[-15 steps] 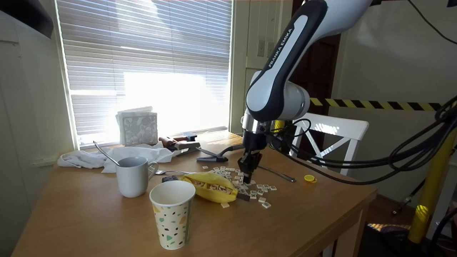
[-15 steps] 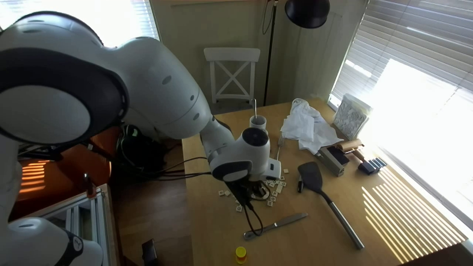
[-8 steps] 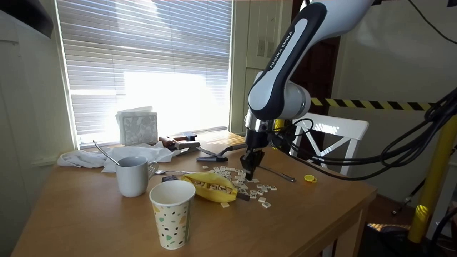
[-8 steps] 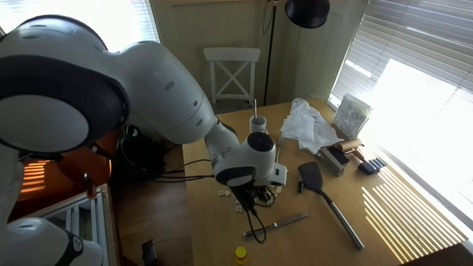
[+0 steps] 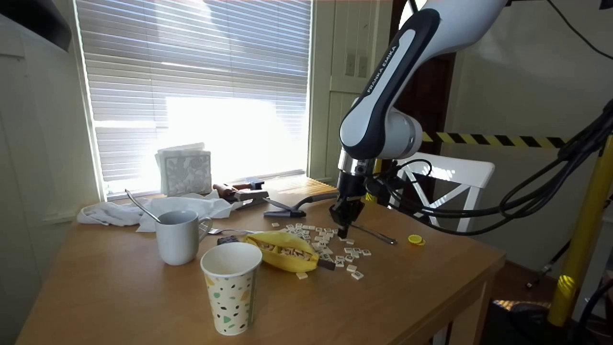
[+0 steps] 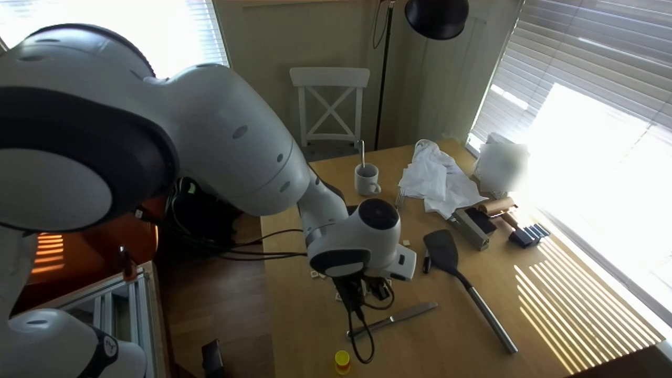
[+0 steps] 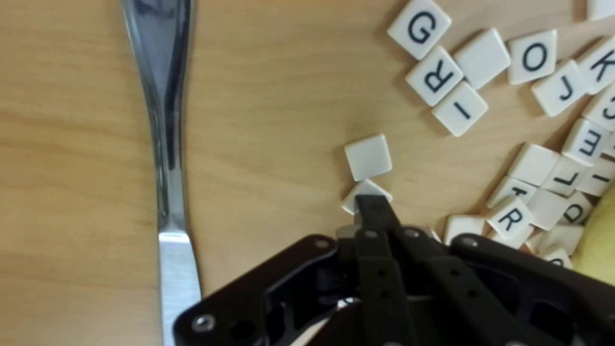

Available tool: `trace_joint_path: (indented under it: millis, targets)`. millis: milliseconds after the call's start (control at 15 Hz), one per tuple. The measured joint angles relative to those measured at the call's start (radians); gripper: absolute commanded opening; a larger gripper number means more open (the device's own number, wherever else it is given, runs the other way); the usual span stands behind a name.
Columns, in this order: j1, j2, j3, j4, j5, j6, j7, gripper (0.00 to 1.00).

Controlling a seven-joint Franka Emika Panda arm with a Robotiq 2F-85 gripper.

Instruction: Move the letter 'V' to the right then put it in the banana bag.

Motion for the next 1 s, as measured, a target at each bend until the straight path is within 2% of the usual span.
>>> trace_joint_path:
  millis: [600,1000]
  targets:
    - [-0.03,-0.003,-0.009,-0.003,0.045,-0.006,0.102,0.0]
    - [-0.012,-0.028,-0.073,-0.044,0.054,-0.013,0.243,0.0]
